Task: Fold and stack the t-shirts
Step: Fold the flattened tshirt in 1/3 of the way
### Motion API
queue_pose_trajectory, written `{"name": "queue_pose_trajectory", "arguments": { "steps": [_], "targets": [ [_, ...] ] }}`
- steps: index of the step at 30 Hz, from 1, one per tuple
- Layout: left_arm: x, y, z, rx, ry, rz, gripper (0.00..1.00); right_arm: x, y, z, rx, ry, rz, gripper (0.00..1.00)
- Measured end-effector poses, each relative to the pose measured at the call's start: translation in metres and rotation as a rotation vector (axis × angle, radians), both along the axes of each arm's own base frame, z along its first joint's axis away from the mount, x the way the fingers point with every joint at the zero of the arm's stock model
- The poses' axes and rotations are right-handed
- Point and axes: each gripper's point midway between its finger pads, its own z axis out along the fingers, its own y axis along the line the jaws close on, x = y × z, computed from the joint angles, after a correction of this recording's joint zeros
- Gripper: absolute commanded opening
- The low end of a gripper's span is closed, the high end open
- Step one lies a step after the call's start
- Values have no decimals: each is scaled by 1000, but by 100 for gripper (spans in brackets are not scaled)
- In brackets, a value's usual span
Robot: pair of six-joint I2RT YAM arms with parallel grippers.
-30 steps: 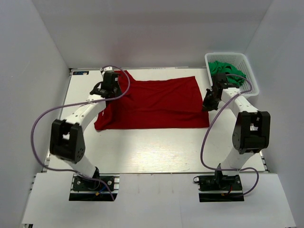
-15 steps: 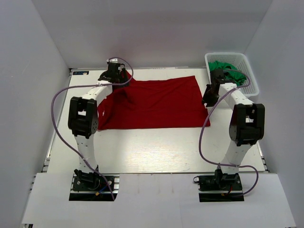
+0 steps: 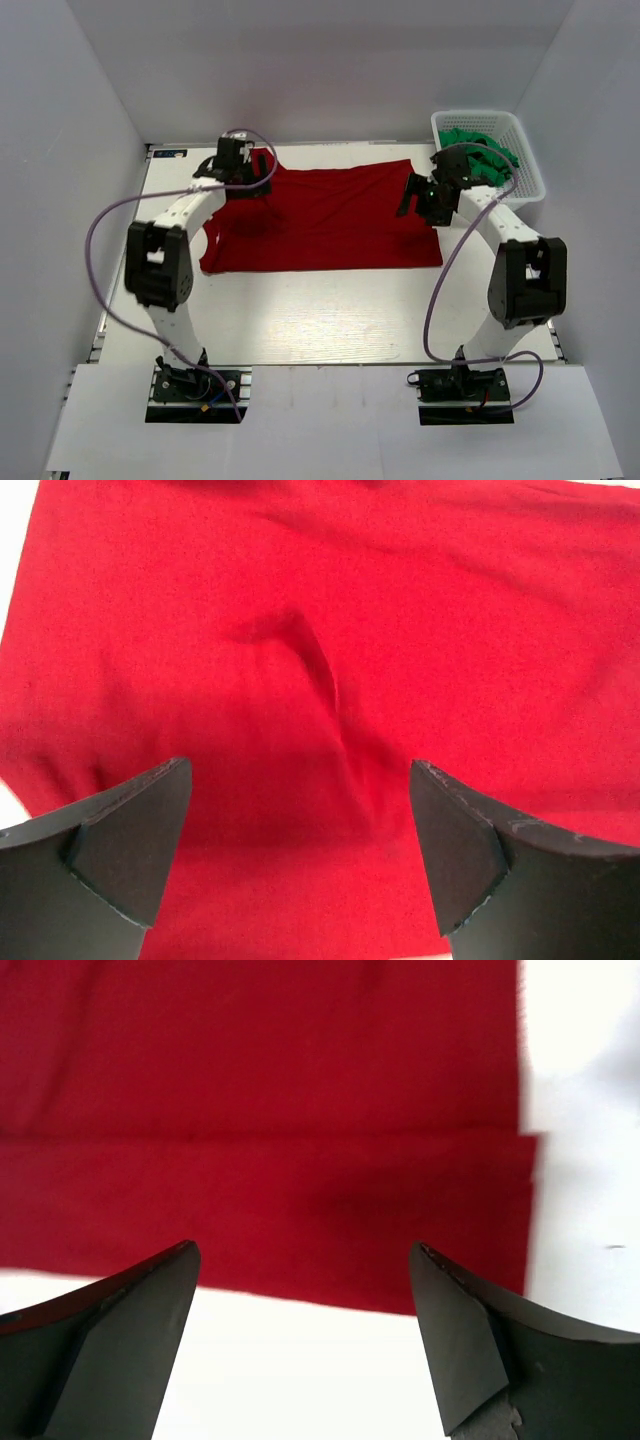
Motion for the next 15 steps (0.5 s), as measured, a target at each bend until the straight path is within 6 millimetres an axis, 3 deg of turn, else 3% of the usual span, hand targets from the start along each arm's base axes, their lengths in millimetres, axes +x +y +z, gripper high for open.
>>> {"name": "queue_pose_trajectory", "arguments": {
  "steps": [4, 6, 15],
  "targets": [
    [-61, -1, 20, -83, -11, -10, 100, -25, 11, -12, 47, 14, 43, 90],
    [-84, 0, 19, -134, -17, 6, 100, -35, 12, -25, 53, 48, 44, 90],
    [-166, 14, -85, -172, 247, 158, 100, -51, 14, -71, 82, 136, 45, 90]
  ]
}}
